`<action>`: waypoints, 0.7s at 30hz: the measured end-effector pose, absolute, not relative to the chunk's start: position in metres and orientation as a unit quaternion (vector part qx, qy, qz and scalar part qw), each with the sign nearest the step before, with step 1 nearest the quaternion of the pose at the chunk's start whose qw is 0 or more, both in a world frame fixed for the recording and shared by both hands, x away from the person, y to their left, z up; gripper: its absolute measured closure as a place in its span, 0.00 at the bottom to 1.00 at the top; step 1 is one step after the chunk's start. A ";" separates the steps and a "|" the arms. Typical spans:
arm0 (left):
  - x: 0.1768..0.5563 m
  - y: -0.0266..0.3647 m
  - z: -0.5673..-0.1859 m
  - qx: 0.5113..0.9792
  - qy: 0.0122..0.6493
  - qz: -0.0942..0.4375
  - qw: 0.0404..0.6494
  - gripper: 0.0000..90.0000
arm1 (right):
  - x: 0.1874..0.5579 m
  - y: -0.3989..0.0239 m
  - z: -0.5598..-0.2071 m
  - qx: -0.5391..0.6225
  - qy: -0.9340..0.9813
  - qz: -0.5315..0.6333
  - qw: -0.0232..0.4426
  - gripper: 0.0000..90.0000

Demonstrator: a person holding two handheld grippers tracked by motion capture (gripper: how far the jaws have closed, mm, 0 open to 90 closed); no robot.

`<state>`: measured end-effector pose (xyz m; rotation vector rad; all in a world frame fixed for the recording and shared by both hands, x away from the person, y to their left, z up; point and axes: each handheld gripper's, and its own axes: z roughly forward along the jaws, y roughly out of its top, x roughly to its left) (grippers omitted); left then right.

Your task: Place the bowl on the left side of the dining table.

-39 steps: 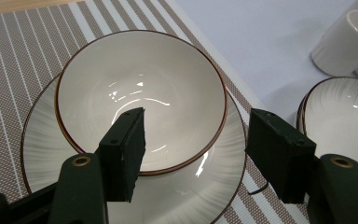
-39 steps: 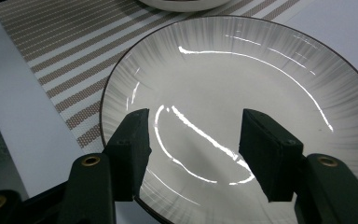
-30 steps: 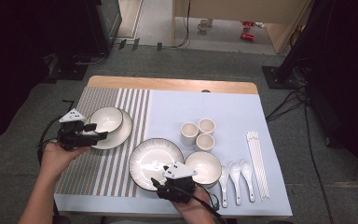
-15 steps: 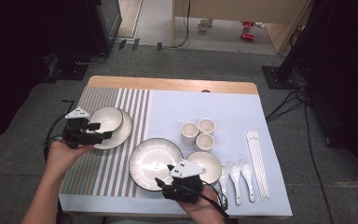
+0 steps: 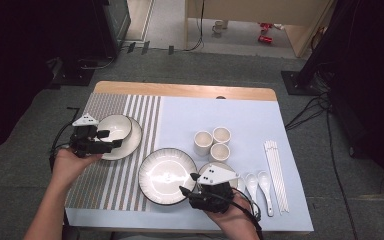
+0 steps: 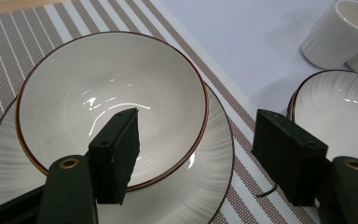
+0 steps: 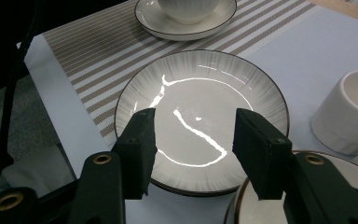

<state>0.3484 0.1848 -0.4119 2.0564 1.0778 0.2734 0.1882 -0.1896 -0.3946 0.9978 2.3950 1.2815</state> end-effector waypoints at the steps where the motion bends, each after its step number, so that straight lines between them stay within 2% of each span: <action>1: 0.349 0.184 -0.412 0.810 0.424 0.107 0.391 0.36 | 0.189 -0.192 -0.394 0.341 0.823 0.438 0.125 0.56; 4: 0.348 0.184 -0.412 0.811 0.423 0.107 0.390 0.36 | 0.190 -0.198 -0.391 0.345 0.823 0.433 0.127 0.55; 9: 0.347 0.185 -0.412 0.810 0.425 0.109 0.390 0.36 | 0.193 -0.211 -0.386 0.334 0.829 0.429 0.129 0.62; 21: 0.341 0.189 -0.412 0.810 0.424 0.111 0.391 0.36 | 0.201 -0.238 -0.383 0.331 0.825 0.441 0.127 0.65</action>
